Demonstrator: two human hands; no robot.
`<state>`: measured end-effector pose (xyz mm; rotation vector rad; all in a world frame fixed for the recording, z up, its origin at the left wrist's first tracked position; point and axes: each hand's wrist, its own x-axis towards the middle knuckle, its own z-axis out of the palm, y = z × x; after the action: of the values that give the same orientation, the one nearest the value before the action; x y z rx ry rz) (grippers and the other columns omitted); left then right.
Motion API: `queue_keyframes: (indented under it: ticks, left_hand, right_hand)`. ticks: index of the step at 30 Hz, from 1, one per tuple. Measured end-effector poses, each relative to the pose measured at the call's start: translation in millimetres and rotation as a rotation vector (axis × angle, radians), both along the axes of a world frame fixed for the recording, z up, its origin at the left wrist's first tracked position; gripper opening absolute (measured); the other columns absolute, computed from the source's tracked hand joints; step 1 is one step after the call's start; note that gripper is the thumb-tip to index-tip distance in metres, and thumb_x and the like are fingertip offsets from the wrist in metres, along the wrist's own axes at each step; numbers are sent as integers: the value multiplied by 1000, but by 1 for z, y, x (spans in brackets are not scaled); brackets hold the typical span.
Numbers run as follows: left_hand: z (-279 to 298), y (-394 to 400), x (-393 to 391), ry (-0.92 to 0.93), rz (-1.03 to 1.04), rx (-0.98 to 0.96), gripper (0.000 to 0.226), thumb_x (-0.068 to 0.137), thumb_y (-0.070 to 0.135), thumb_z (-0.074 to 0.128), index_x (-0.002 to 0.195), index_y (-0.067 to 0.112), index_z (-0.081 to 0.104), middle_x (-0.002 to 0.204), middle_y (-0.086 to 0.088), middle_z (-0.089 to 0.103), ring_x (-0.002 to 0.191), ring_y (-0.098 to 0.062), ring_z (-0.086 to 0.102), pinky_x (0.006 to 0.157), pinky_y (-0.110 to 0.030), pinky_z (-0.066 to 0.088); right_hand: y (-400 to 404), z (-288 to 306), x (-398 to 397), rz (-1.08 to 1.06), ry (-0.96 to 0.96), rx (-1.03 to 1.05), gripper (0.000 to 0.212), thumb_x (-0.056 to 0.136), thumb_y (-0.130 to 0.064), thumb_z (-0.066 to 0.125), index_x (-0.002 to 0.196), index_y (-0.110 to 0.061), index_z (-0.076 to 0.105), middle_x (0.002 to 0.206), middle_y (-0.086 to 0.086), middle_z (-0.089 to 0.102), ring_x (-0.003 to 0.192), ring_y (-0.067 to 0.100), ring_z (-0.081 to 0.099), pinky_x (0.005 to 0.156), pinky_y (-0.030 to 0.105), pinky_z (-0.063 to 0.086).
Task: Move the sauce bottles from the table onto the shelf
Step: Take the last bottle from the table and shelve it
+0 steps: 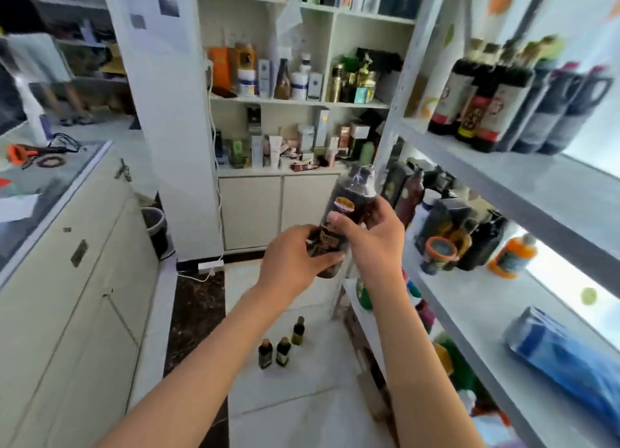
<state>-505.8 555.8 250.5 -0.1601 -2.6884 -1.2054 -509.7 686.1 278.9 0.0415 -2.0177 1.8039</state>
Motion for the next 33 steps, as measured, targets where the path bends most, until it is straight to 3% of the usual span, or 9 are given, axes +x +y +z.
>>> queue_keyframes:
  ticks: [3,7,10,14,18,23,27,33]
  left_hand:
    - [12,32,-33,-44,-125,-57,64,72,46,80,130,29,56,122,8,63,106,-13,60,87,-32,50]
    - [18,66,-71,-76,-262,-11,88,79,29,78,152,25,28,146,6,46,131,-14,45,107,-33,40]
    - [24,84,-101,-5,-277,-10,83,86,32,71,153,26,23,155,5,34,141,-13,33,111,-28,27]
    - [33,99,-152,107,-345,-40,74,92,32,63,153,26,22,158,6,26,144,-15,27,109,-23,20]
    - [48,115,-214,196,-411,-65,68,93,29,61,152,22,27,156,3,31,143,-17,29,111,-26,23]
    - [64,137,-289,271,-514,-90,67,96,27,57,153,19,23,159,0,25,146,-16,22,119,-31,20]
    - [65,153,-350,223,-592,-76,66,97,30,55,153,20,23,160,2,22,147,-13,18,118,-28,15]
    - [59,170,-399,147,-660,-29,57,97,27,55,149,18,34,157,2,29,144,-15,24,116,-30,22]
  right_hand:
    - [42,9,-15,-79,28,-25,34,73,-17,86,102,-17,69,93,-2,75,88,15,71,82,41,60]
    - [88,24,-43,-144,56,-31,37,73,-18,87,105,-16,69,94,-4,75,89,11,71,81,33,60]
    - [111,35,-68,-207,92,19,36,73,-17,86,105,-16,70,93,-6,75,87,7,70,75,23,56]
    - [138,47,-116,-333,99,153,39,71,-28,86,105,-25,69,99,-6,72,92,10,68,81,28,56]
    - [156,60,-165,-414,108,235,38,70,-28,86,104,-26,69,105,-4,70,96,9,66,83,27,54]
    - [174,84,-229,-539,97,157,32,69,-22,87,92,-34,68,94,-11,74,90,7,69,81,27,56]
    - [192,104,-282,-669,99,141,36,67,-23,89,97,-30,70,97,-9,73,91,8,69,77,29,58]
    - [219,116,-343,-838,94,164,49,68,-22,88,113,-22,69,101,-11,73,91,5,69,82,31,59]
